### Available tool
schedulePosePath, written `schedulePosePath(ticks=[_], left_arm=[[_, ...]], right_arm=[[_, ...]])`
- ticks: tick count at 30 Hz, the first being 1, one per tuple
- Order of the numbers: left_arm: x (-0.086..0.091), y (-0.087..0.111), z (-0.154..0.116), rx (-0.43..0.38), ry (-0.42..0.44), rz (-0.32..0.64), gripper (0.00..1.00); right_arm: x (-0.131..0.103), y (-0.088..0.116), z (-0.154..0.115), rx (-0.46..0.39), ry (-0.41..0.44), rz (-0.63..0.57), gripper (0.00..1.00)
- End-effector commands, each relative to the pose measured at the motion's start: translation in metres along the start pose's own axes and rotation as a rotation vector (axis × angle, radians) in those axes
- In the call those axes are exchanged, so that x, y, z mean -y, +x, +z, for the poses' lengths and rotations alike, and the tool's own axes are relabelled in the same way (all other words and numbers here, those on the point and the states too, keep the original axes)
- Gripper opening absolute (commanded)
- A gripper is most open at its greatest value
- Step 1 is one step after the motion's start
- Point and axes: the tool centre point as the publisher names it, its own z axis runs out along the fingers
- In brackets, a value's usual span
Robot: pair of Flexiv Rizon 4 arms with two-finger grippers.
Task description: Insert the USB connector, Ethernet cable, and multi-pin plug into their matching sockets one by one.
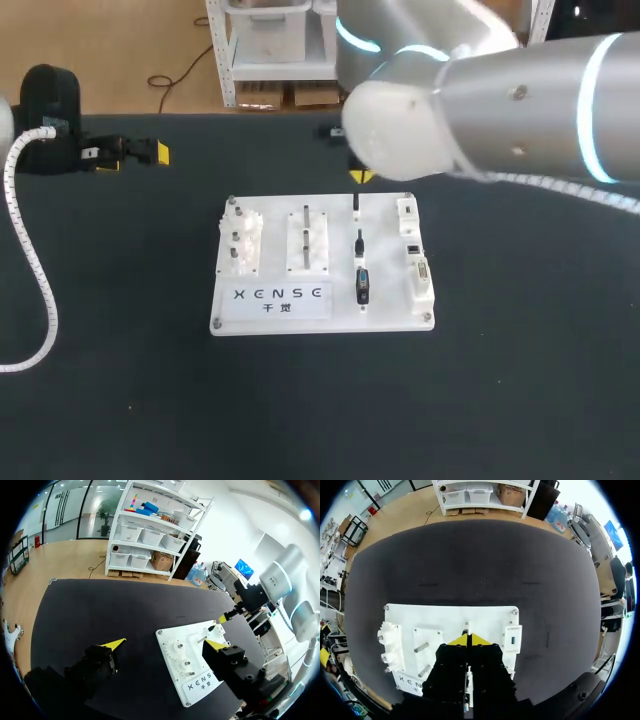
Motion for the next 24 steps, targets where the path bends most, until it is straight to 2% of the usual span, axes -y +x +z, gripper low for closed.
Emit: schedulePosePath(ticks=[1,7,8,10,11,24], left_arm=[[0.000,0.000,0.000,0.000,0.000,0.000,1.00],[0.000,0.000,0.000,0.000,0.000,0.000,1.00],[0.000,0.000,0.000,0.000,0.000,0.000,1.00],[0.000,0.000,0.000,0.000,0.000,0.000,1.00],[0.000,0.000,0.000,0.000,0.000,0.000,1.00],[0.000,0.000,0.000,0.000,0.000,0.000,1.00]], right_arm=[[0.025,0.022,-0.020,0.088,-0.042,0.003,0.00],[0.029,0.027,-0.020,0.081,-0.053,0.000,0.00],[0.028,0.026,-0.019,0.077,-0.055,-0.003,0.09],[0.024,0.026,-0.017,0.075,-0.054,-0.013,0.49],[0.022,0.024,-0.015,0.074,-0.057,-0.016,1.00],[0.003,0.012,0.008,0.036,-0.033,-0.037,1.00]])
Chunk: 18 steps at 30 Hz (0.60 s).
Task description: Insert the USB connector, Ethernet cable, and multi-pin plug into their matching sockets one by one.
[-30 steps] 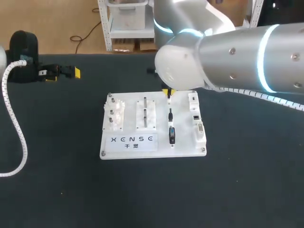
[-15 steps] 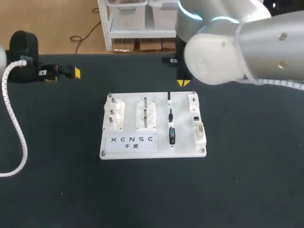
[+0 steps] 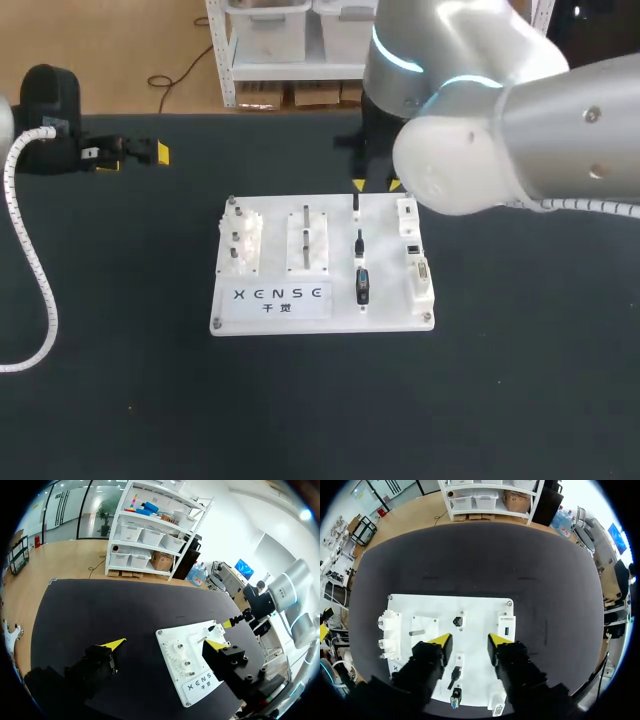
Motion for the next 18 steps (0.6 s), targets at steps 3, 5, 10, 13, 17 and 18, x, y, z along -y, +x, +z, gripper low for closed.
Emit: schedulePosePath(ticks=[3,5,10,13,17,18], left_arm=[[0.000,0.000,0.000,0.000,0.000,0.000,1.00],[0.000,0.000,0.000,0.000,0.000,0.000,1.00],[0.000,0.000,0.000,0.000,0.000,0.000,1.00],[0.000,0.000,0.000,0.000,0.000,0.000,1.00],[0.000,0.000,0.000,0.000,0.000,0.000,1.00],[0.000,0.000,0.000,0.000,0.000,0.000,1.00]], right_arm=[[-0.008,-0.010,0.018,-0.029,0.032,-0.004,1.00],[-0.010,-0.011,0.022,-0.034,0.043,-0.012,1.00],[-0.012,-0.013,0.028,-0.044,0.064,-0.029,1.00],[-0.013,-0.013,0.032,-0.052,0.079,-0.039,0.94],[-0.012,-0.012,0.034,-0.059,0.089,-0.036,0.47],[-0.011,-0.012,0.035,-0.061,0.090,-0.036,0.43]])
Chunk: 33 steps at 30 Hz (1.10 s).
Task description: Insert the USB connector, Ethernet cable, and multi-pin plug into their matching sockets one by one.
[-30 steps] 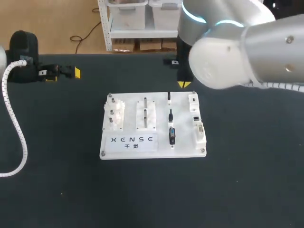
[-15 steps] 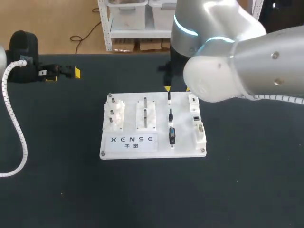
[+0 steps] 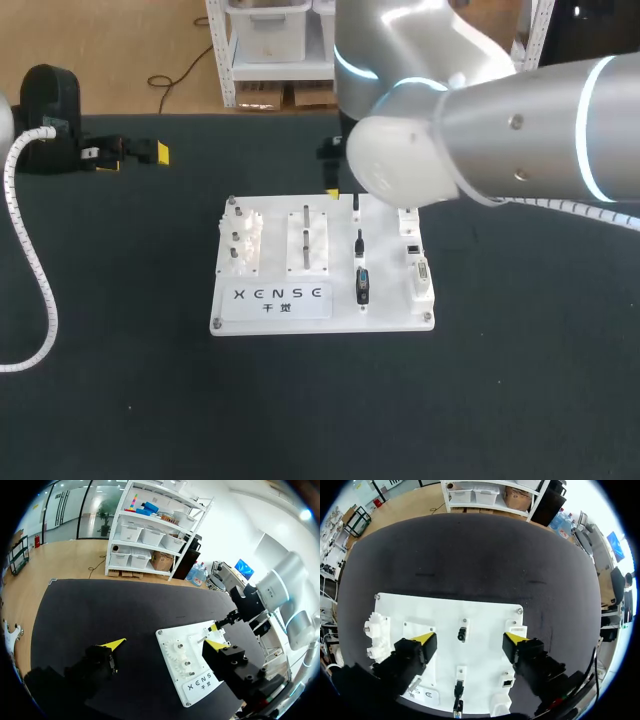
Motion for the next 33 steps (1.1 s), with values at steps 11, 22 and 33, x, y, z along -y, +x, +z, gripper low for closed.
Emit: schedulePosePath(ticks=[11,22,33], left_arm=[[0.000,0.000,0.000,0.000,0.000,0.000,1.00],[0.000,0.000,0.000,0.000,0.000,0.000,1.00],[0.000,0.000,0.000,0.000,0.000,0.000,1.00]], right_arm=[[-0.003,-0.001,0.013,-0.035,0.027,0.001,0.27],[-0.007,-0.002,0.016,-0.042,0.038,-0.022,0.17],[-0.006,0.002,0.013,-0.028,0.053,-0.038,0.00]])
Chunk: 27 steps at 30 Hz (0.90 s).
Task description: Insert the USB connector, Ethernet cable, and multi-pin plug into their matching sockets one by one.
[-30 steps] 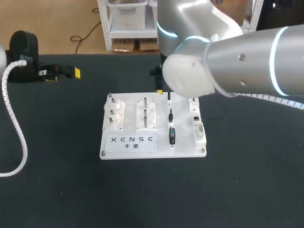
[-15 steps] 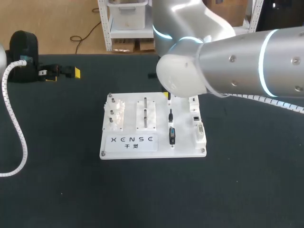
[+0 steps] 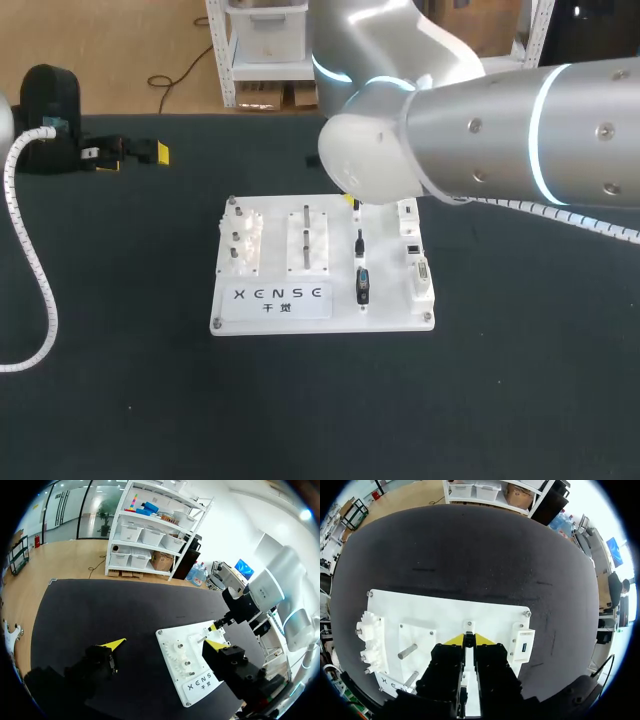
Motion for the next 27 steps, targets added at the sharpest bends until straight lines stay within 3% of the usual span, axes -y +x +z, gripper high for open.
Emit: schedulePosePath(ticks=[1,19,27], left_arm=[[0.000,0.000,0.000,0.000,0.000,0.000,1.00],[0.000,0.000,0.000,0.000,0.000,0.000,1.00],[0.000,0.000,0.000,0.000,0.000,0.000,1.00]], right_arm=[[0.003,0.003,-0.003,0.014,0.002,-0.004,0.00],[0.009,0.005,-0.025,0.077,-0.021,0.006,0.00],[0.031,0.009,-0.045,0.119,-0.050,0.022,0.00]])
